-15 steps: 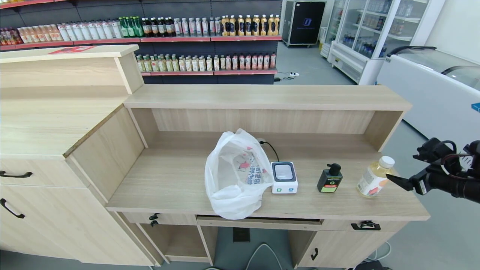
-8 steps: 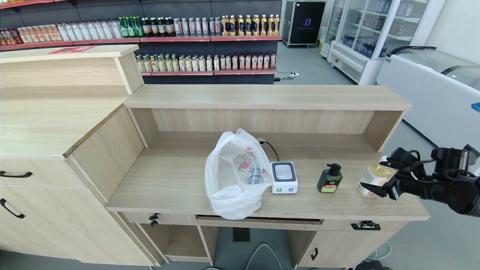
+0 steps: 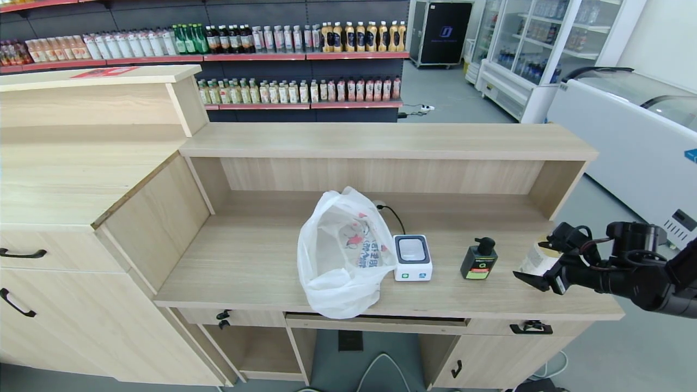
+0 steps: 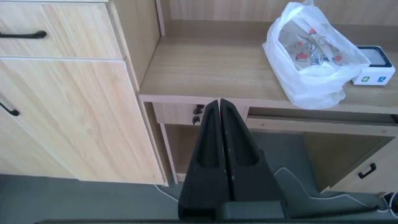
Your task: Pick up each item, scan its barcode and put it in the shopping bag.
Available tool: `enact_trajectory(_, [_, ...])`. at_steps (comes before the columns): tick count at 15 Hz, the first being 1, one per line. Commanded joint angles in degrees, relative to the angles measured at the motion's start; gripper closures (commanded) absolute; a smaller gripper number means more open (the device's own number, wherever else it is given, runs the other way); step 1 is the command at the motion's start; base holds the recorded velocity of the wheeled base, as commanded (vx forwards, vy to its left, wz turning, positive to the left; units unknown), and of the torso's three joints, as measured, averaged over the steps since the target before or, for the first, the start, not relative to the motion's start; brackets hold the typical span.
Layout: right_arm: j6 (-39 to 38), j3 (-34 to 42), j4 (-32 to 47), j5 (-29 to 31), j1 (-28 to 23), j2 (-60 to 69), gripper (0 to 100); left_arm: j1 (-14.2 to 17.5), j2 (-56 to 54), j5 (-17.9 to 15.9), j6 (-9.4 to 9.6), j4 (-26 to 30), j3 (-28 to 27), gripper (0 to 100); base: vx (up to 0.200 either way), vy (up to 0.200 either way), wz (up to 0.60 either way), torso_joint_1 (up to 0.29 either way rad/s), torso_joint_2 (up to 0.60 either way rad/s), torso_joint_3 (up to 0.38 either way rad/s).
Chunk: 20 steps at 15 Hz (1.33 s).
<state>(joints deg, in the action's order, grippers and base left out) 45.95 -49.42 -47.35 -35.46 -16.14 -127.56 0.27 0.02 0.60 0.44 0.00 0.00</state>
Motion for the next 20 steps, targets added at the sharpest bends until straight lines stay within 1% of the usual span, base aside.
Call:
enact_trajectory(1, [0.02, -0.24, -0.02, -0.05, -0.03, -1.55, 0, 0.00, -0.02, 0.02, 0.00, 0.00, 0.00, 100, 0.000, 0.000, 0.00, 0.000, 0.00, 0.000])
enact_trajectory(3, [-0.24, -1.73, 0.15, -0.22, 0.14, -2.96, 0, 0.00, -0.02, 0.02, 0.00, 0.00, 0.00, 100, 0.000, 0.000, 0.00, 0.000, 0.00, 0.000])
enact_trajectory(5, [-0.33, -5.42, 0.33, -1.54, 0.67, -5.24, 0, 0.00, -0.02, 0.02, 0.00, 0.00, 0.00, 100, 0.000, 0.000, 0.00, 0.000, 0.00, 0.000])
enact_trajectory(8, [-0.33, -8.94, 2.79, -3.56, 2.08, -7.53, 0, 0.00, -0.02, 0.11, 0.00, 0.00, 0.00, 100, 0.000, 0.000, 0.00, 0.000, 0.00, 0.000])
enact_trajectory(12, [-0.33, -10.78, 3.75, -4.00, 4.28, -10.25, 0, 0.00, -0.02, 0.02, 0.00, 0.00, 0.00, 100, 0.000, 0.000, 0.00, 0.000, 0.00, 0.000])
enact_trajectory(14, [-0.33, -13.33, 3.84, -4.00, 5.59, -12.10, 0, 0.00, -0.02, 0.02, 0.00, 0.00, 0.00, 100, 0.000, 0.000, 0.00, 0.000, 0.00, 0.000])
enact_trajectory(17, [-0.33, -17.55, 5.95, -4.00, 7.09, -14.29, 0, 0.00, -0.02, 0.02, 0.00, 0.00, 0.00, 100, 0.000, 0.000, 0.00, 0.000, 0.00, 0.000])
enact_trajectory(20, [-0.33, -19.22, 6.92, -4.00, 7.97, -15.70, 0, 0.00, -0.02, 0.02, 0.00, 0.00, 0.00, 100, 0.000, 0.000, 0.00, 0.000, 0.00, 0.000])
